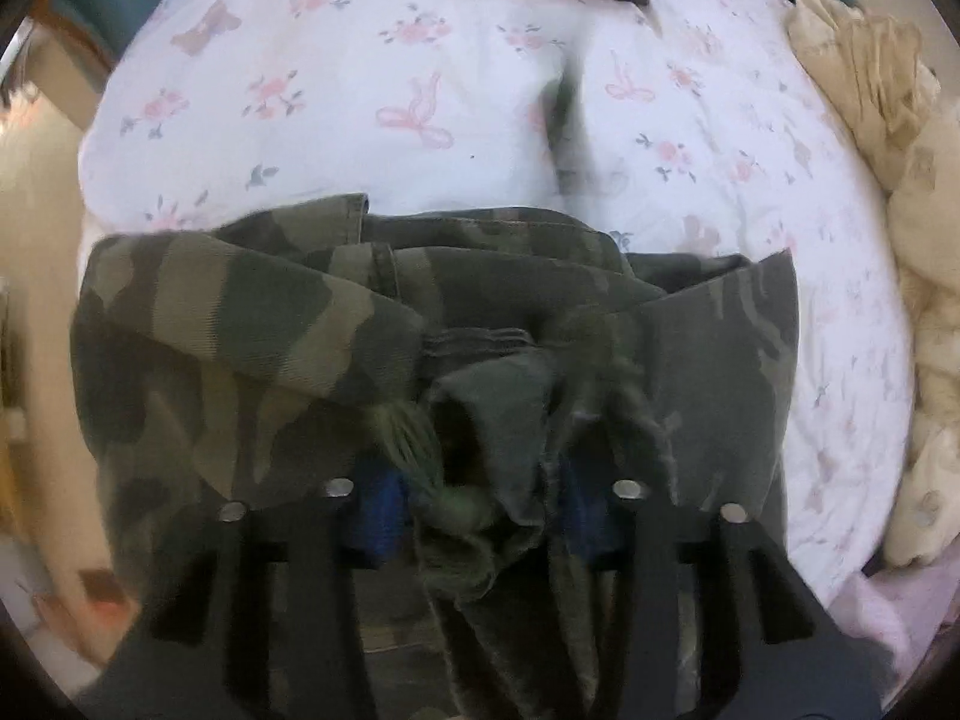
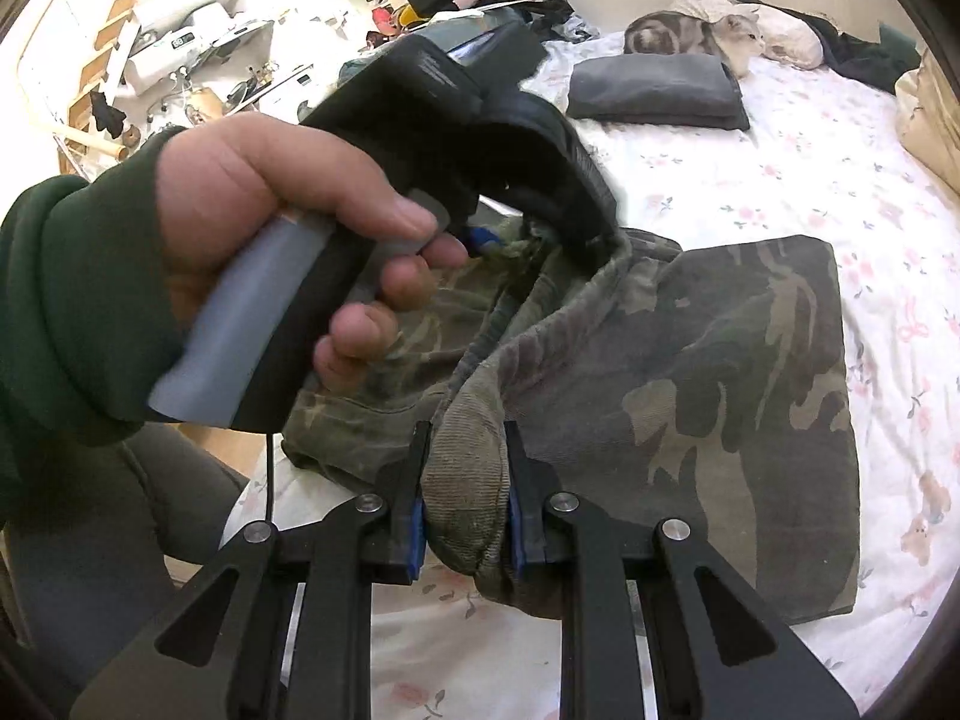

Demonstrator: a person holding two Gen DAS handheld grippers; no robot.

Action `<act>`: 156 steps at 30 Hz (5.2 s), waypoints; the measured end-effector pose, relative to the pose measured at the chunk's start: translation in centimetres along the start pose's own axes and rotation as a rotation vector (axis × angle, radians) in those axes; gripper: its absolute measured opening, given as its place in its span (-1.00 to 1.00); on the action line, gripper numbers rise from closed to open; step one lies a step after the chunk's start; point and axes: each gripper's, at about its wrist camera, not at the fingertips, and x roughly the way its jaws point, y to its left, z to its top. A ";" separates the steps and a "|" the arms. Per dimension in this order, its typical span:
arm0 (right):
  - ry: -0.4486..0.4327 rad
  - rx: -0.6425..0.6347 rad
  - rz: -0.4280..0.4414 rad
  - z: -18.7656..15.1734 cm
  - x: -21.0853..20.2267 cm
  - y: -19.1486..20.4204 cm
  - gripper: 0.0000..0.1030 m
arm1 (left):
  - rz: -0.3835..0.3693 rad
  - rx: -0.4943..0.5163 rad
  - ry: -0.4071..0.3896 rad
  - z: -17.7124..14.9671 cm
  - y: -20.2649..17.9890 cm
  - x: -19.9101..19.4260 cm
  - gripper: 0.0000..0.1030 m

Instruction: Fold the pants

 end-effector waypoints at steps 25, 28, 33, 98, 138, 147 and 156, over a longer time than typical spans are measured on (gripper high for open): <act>0.189 0.124 0.186 1.1 6.3 -1.1 0.08 | 0.112 0.197 -0.017 3.9 1.1 -1.0 -0.05; 0.196 0.073 0.206 0.7 3.6 -0.9 0.14 | 0.182 0.177 -0.088 3.9 2.9 -3.3 0.44; -0.016 0.284 0.018 2.0 -2.7 -8.1 0.14 | 0.241 0.187 -0.324 1.3 2.7 -9.7 0.41; -0.156 0.067 0.056 5.0 -1.7 -1.1 -0.69 | -0.268 0.033 -0.113 -1.7 0.6 -9.4 0.77; 0.261 -0.174 0.295 7.6 11.3 12.9 -0.53 | -0.064 0.161 -0.081 1.6 15.4 -3.1 -0.83; 0.250 -0.042 0.123 12.0 15.6 9.2 -0.54 | -0.161 0.056 -0.057 1.2 18.2 -4.1 -0.83; 0.313 0.071 0.128 8.5 22.1 7.5 -0.91 | -0.018 -0.198 -0.280 0.9 22.8 -8.5 -0.42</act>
